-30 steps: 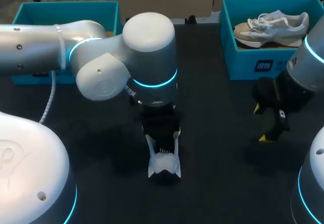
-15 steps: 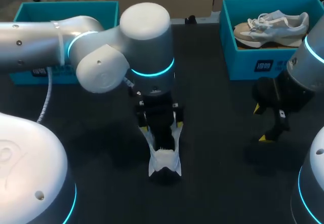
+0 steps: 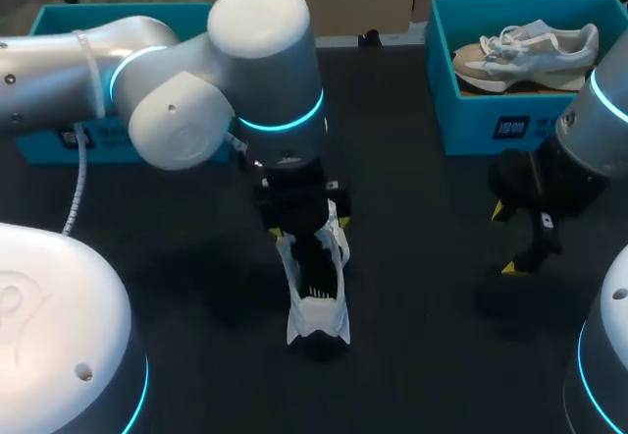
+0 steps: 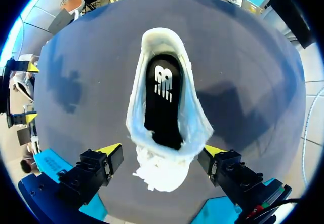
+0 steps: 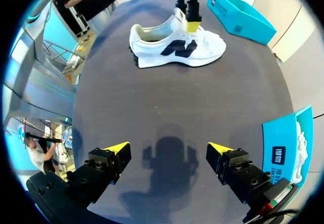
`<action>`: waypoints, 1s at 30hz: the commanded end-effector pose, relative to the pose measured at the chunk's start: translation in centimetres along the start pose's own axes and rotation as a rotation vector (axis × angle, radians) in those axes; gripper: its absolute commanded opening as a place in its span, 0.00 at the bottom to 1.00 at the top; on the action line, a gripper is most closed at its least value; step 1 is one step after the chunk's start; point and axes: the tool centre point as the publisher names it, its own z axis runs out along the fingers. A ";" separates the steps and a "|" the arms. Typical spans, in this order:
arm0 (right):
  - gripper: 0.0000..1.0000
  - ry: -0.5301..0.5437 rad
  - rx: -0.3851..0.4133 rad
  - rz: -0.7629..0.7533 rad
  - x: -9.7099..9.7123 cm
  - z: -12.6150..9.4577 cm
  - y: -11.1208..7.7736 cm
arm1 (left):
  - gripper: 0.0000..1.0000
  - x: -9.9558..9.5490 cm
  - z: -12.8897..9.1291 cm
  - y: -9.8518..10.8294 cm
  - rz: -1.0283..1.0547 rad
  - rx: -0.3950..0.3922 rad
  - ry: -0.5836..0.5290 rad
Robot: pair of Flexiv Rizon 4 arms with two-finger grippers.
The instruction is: Take the shoe out of the shoebox, open the shoe tongue, remove and reinsert the insole, then place the shoe into the shoebox
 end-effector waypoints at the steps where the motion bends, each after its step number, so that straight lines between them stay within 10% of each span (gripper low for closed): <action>1: 1.00 -0.002 -0.001 -0.001 0.1 0.0 -0.1 | 1.00 0.8 -1.5 0.8 0.004 -0.006 -0.007; 8: 1.00 -0.002 -0.001 -0.001 0.1 0.0 -0.1 | 0.98 0.4 -2.9 2.9 0.002 -0.014 0.002; 13: 1.00 -0.002 -0.001 -0.001 0.1 0.0 -0.1 | 0.47 0.1 -3.6 3.4 0.009 -0.009 -0.003; 16: 1.00 -0.002 -0.001 -0.001 0.1 0.0 -0.1 | 0.37 -0.2 -3.5 2.9 0.024 -0.002 -0.007; 30: 1.00 -0.002 -0.001 -0.001 0.1 0.0 -0.1 | 0.33 0.0 -0.8 -0.1 0.050 0.042 -0.012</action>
